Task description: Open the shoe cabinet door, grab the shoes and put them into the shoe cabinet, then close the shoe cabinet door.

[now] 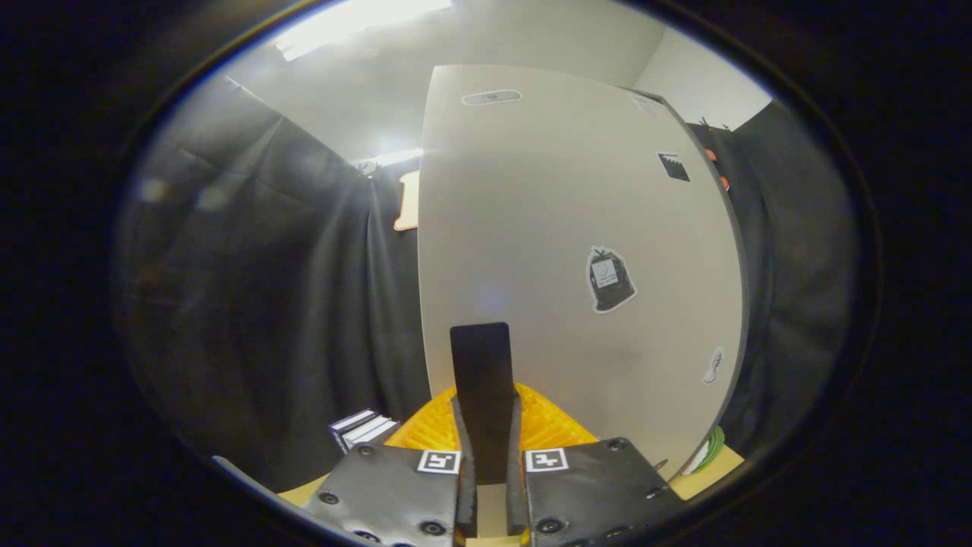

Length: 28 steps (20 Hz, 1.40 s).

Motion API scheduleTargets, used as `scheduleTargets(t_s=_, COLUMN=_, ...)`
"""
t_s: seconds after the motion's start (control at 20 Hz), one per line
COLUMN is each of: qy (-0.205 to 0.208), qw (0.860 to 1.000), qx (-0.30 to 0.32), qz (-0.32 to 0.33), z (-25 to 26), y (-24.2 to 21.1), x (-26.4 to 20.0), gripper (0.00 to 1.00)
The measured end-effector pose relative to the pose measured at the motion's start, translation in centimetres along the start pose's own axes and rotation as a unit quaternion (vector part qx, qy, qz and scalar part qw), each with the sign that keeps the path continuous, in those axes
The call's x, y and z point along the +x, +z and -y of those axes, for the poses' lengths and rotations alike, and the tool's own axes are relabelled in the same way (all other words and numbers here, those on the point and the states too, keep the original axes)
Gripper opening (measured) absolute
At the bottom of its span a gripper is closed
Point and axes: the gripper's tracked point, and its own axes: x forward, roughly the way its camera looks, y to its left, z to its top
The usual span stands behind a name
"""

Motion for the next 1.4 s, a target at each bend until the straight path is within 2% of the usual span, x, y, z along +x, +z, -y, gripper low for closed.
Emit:
scheduleTargets(t_s=0.6, qy=-0.020, qw=1.000, qx=-0.013, qz=0.010, z=1.9, y=0.7, x=-2.6, gripper=0.16)
scheduleTargets(t_s=1.4, qy=-0.103, qw=0.993, qx=-0.040, qz=0.030, z=6.9, y=1.9, x=-5.6, gripper=0.15)
